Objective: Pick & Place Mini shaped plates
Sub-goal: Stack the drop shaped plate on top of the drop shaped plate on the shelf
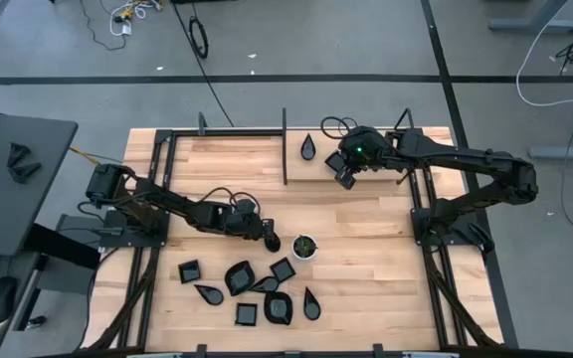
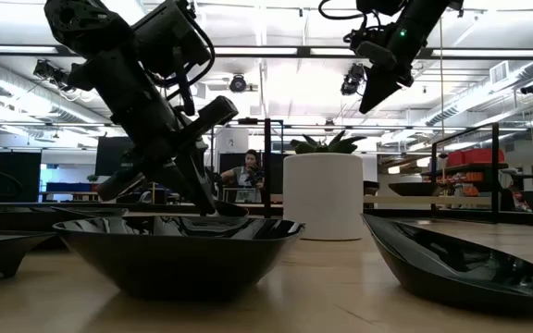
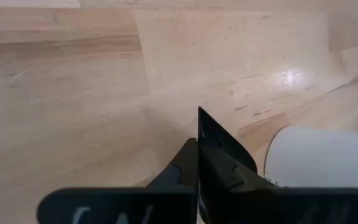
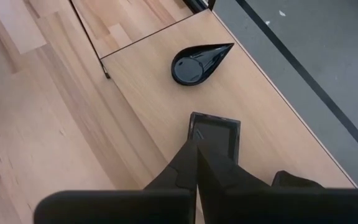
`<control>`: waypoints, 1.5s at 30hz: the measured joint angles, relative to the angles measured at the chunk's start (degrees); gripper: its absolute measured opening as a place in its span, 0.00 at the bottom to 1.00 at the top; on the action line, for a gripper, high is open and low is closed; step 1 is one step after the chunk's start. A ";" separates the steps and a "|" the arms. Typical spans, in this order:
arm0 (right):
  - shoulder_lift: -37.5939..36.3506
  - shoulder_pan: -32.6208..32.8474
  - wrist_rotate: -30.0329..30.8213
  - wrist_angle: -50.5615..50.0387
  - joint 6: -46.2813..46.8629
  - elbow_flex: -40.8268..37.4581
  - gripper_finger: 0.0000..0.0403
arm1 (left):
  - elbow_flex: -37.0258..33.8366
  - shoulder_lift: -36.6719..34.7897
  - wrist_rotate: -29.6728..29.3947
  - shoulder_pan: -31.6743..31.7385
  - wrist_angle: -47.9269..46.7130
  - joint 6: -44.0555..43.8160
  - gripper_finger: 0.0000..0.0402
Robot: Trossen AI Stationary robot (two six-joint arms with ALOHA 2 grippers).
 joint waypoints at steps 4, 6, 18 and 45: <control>-0.65 0.00 0.00 -1.65 0.06 0.00 0.02 | 0.00 -1.67 0.76 0.42 0.07 0.56 0.01; -2.16 -0.02 0.01 -2.57 0.46 0.00 0.02 | 0.08 -3.18 1.59 1.16 -0.16 1.43 0.01; -16.53 -2.43 0.54 -3.28 0.24 0.00 0.02 | 30.54 -5.08 6.60 10.22 -25.61 26.99 0.00; -25.77 -3.13 7.82 -17.20 10.54 0.00 0.02 | 87.06 33.91 7.16 31.51 -45.64 67.80 0.01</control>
